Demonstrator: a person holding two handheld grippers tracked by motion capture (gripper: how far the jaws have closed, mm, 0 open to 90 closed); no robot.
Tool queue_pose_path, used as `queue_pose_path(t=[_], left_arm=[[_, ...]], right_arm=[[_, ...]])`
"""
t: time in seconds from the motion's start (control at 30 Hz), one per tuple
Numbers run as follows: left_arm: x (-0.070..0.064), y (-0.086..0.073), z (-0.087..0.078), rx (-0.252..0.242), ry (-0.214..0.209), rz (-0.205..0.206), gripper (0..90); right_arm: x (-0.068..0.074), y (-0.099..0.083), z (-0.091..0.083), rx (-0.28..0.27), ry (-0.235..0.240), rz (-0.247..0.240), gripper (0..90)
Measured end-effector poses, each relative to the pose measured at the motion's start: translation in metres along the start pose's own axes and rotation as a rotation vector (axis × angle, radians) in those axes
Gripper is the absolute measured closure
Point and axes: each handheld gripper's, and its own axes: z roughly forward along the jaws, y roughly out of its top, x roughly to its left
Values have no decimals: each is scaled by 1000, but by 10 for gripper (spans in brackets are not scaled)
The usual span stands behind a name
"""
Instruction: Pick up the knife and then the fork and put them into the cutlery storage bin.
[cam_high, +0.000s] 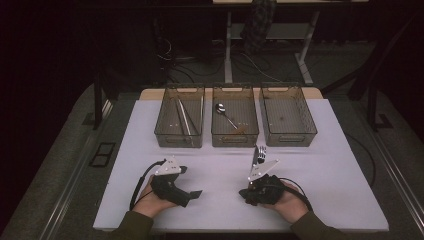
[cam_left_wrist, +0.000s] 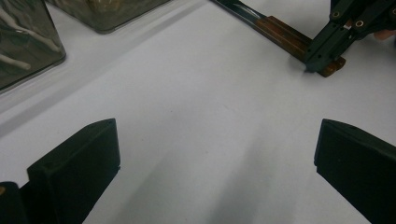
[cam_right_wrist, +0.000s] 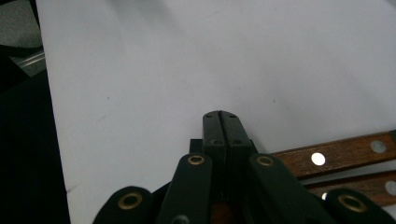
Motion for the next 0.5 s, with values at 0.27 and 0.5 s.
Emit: queue_pose_path(t=[0.27,0.5], left_arm=[[0,1,0,-2,-1,2,0],[0,0,0,-3,-3,0,0]], right_arm=[[-1,-13,-13,25,-17,8,898],[-3,-23,-23,37,-31,15,898]])
